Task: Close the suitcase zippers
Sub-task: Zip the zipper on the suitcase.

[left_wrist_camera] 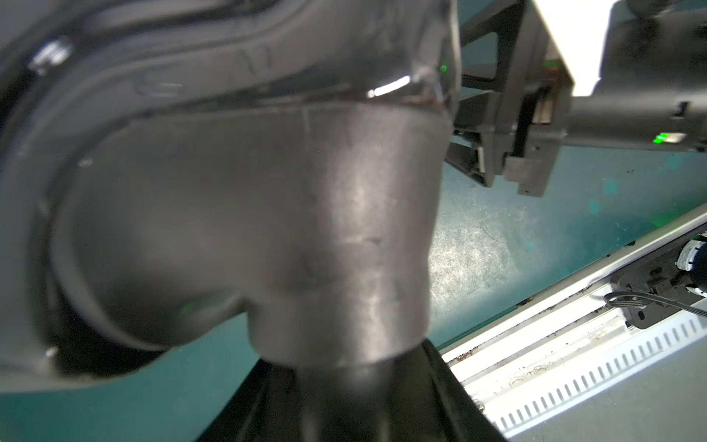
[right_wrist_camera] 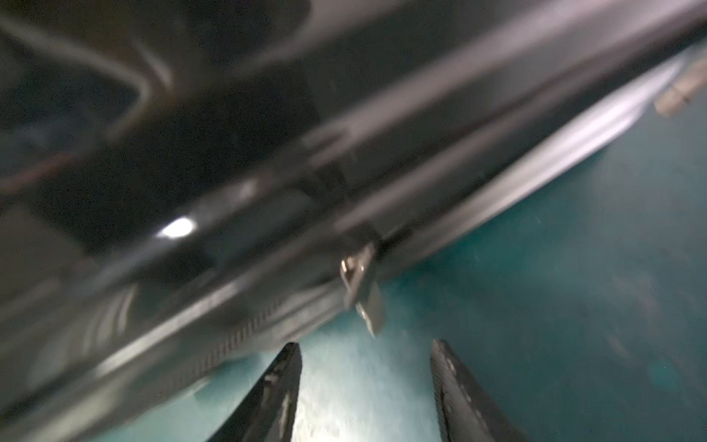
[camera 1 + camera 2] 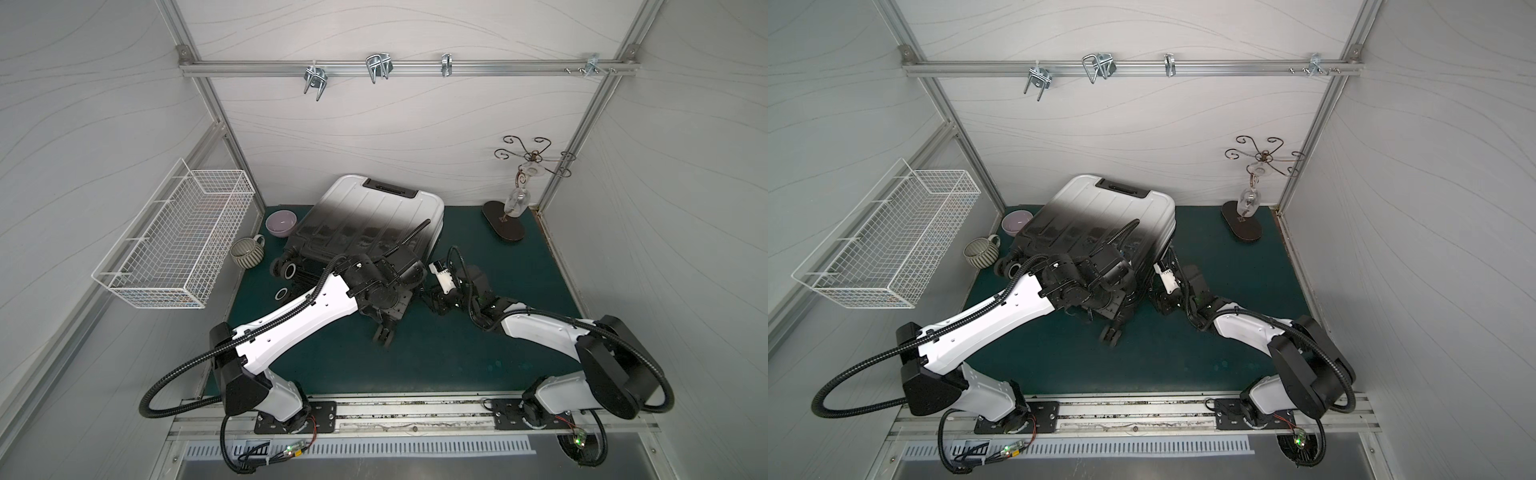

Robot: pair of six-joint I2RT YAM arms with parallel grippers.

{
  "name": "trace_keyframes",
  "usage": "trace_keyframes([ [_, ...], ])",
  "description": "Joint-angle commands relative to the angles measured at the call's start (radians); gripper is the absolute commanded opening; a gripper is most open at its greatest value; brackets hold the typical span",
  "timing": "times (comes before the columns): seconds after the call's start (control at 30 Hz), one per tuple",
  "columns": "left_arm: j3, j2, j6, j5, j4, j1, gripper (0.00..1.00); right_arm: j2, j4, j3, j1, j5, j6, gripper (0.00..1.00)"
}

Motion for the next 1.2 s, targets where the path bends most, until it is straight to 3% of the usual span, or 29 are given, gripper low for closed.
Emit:
trace_keyframes([
  [0.0,0.113,-0.018,0.062,0.005,0.067,-0.009,0.0,0.051,0.103,0.018,-0.024,-0.05,-0.024,0.56],
  [0.37,0.107,-0.013,0.061,0.005,0.061,-0.01,0.0,0.171,0.313,0.023,-0.037,-0.139,-0.013,0.51],
  [0.53,0.107,-0.011,0.058,0.002,0.057,-0.009,0.0,0.204,0.359,0.027,-0.052,-0.151,0.003,0.43],
  [0.63,0.106,-0.011,0.059,-0.004,0.052,-0.01,0.0,0.217,0.38,0.027,-0.057,-0.168,0.007,0.31],
  [0.73,0.117,-0.009,0.075,-0.031,0.044,-0.008,0.0,0.208,0.4,0.023,-0.057,-0.184,0.012,0.1],
  [0.8,0.138,0.006,0.09,-0.038,0.032,0.0,0.0,0.173,0.404,0.01,-0.053,-0.187,0.013,0.0],
  [1.0,0.174,0.041,0.138,-0.037,0.021,0.036,0.0,-0.028,0.295,-0.081,-0.004,-0.129,-0.015,0.0],
  [1.17,0.198,0.081,0.169,-0.022,0.04,0.051,0.0,-0.208,0.064,-0.129,0.112,-0.027,-0.127,0.0],
])
